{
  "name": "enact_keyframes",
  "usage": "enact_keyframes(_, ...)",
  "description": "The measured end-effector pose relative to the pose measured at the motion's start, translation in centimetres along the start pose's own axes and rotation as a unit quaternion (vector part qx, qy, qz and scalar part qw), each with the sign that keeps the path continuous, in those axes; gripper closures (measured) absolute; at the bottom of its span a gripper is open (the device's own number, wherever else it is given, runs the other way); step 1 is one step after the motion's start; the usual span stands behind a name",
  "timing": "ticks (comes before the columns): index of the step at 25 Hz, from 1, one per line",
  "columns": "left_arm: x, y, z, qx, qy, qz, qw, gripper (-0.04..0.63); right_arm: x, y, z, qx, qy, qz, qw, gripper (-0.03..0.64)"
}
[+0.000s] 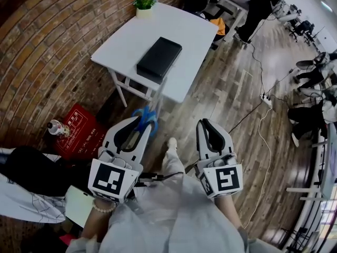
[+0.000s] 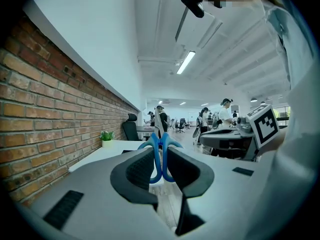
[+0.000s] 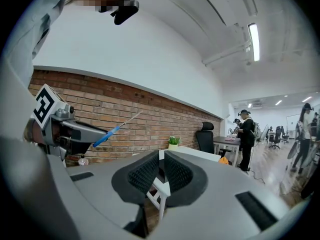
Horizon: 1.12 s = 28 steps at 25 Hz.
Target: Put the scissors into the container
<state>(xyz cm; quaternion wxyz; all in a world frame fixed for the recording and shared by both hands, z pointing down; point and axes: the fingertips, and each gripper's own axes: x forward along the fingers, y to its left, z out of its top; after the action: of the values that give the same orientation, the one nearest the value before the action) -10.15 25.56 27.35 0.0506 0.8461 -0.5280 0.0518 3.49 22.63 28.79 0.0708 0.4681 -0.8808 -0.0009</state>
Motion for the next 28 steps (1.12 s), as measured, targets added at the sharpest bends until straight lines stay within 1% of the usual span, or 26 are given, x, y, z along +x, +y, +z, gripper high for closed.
enact_keyframes(7, 3.6, 1.3, 0.6, -0.001, -0.002, 0.019, 0.9998, 0.497, 3.6, -2.7, -0.2, 0.003, -0.001, 0.020, 1.000, 0.557)
enact_keyframes(16, 10.4, 3.5, 2.1, -0.002, 0.003, 0.047, 0.9989, 0.497, 10.1, -8.0, -0.3, 0.007, 0.001, 0.056, 0.998, 0.557)
enact_keyframes(20, 14.1, 4.8, 2.9, 0.007, 0.004, 0.067, 0.9977, 0.497, 13.4, -10.9, -0.3, 0.007, 0.003, 0.077, 0.997, 0.557)
enact_keyframes(28, 21.1, 6.9, 3.5, -0.012, 0.010, 0.098, 0.9951, 0.497, 19.8, -15.6, -0.6, 0.002, 0.019, 0.121, 0.992, 0.557)
